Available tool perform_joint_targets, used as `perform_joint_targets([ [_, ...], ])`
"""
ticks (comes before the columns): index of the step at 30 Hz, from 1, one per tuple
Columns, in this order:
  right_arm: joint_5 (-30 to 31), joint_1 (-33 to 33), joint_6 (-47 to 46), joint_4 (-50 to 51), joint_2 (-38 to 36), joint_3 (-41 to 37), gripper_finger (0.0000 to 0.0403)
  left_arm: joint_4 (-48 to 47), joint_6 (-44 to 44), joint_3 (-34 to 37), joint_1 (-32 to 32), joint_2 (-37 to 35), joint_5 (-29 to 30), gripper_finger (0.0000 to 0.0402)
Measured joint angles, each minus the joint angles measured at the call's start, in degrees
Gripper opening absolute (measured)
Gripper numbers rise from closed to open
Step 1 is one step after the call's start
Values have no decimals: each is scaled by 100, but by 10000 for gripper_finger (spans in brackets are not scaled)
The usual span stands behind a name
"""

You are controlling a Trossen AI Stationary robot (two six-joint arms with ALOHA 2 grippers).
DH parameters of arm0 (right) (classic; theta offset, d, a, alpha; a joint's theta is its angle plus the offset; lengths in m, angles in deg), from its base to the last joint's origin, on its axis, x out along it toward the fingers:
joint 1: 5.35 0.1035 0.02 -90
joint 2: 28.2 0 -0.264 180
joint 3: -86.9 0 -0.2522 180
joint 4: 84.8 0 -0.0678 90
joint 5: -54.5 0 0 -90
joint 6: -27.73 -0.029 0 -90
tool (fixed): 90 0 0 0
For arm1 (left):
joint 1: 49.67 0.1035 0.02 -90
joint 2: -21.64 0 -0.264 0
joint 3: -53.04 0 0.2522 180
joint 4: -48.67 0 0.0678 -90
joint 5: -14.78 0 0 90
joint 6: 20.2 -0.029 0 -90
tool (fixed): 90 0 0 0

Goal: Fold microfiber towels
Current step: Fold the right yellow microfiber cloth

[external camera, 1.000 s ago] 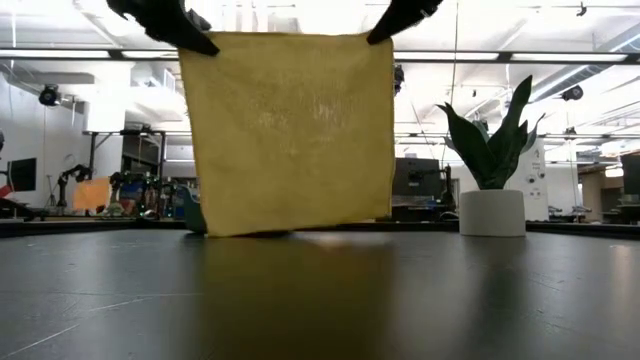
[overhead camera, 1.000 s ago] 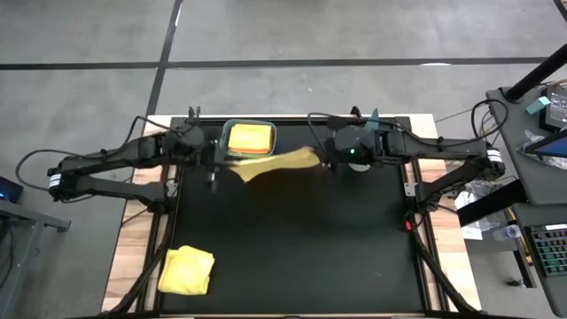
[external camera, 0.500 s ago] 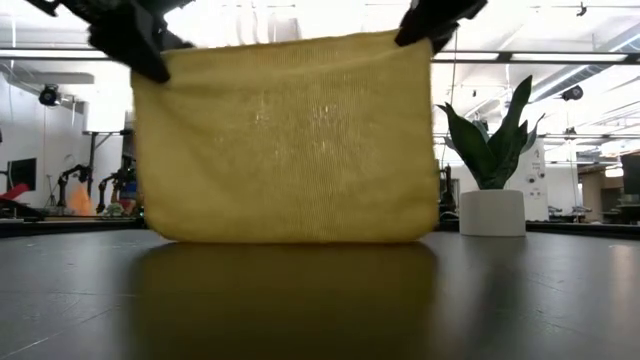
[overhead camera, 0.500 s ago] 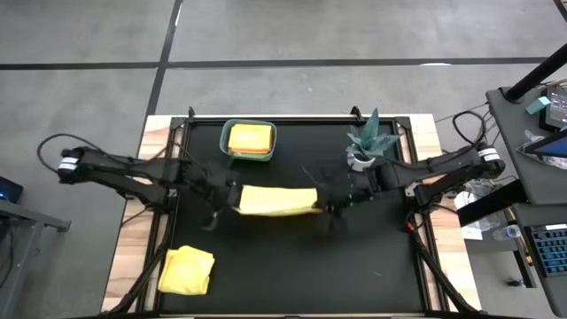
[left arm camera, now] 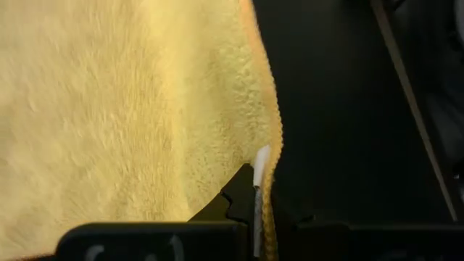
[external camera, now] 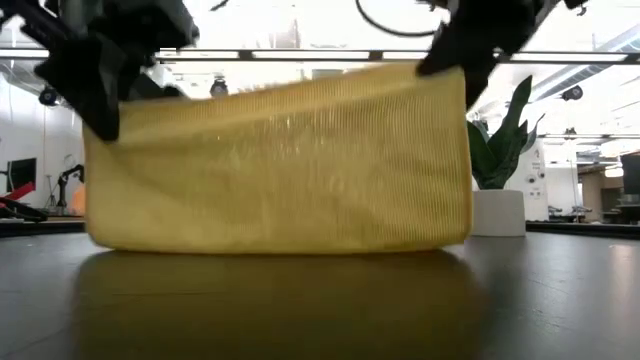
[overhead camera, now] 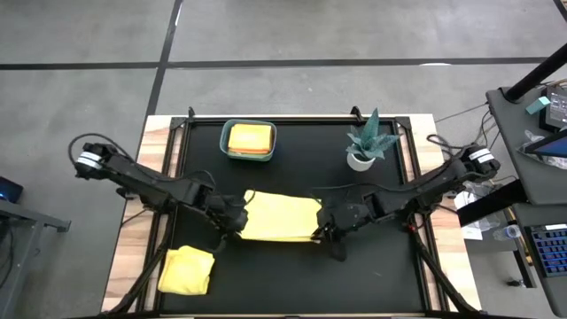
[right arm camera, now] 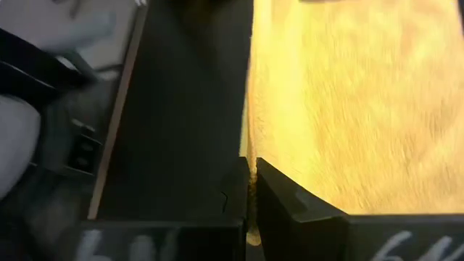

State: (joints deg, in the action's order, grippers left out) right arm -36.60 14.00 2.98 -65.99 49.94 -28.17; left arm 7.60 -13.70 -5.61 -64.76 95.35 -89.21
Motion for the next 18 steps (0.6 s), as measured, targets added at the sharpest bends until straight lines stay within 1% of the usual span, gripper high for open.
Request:
perform_joint_targets([
  [3,48,-1,-18,41,356,-9,8,30,24,-1,2,277,26,0],
  [6,255,-50,-16,410,690,105,8,89,-15,1,35,486,93,0],
  [11,1180,-50,-19,1342,973,482,8,140,-255,-1,109,588,146,0],
  [14,1590,-53,-16,1828,1035,695,8,110,-418,1,184,554,552,0],
  [18,2024,-63,-17,2358,1128,944,8,70,-631,10,343,517,1406,0],
])
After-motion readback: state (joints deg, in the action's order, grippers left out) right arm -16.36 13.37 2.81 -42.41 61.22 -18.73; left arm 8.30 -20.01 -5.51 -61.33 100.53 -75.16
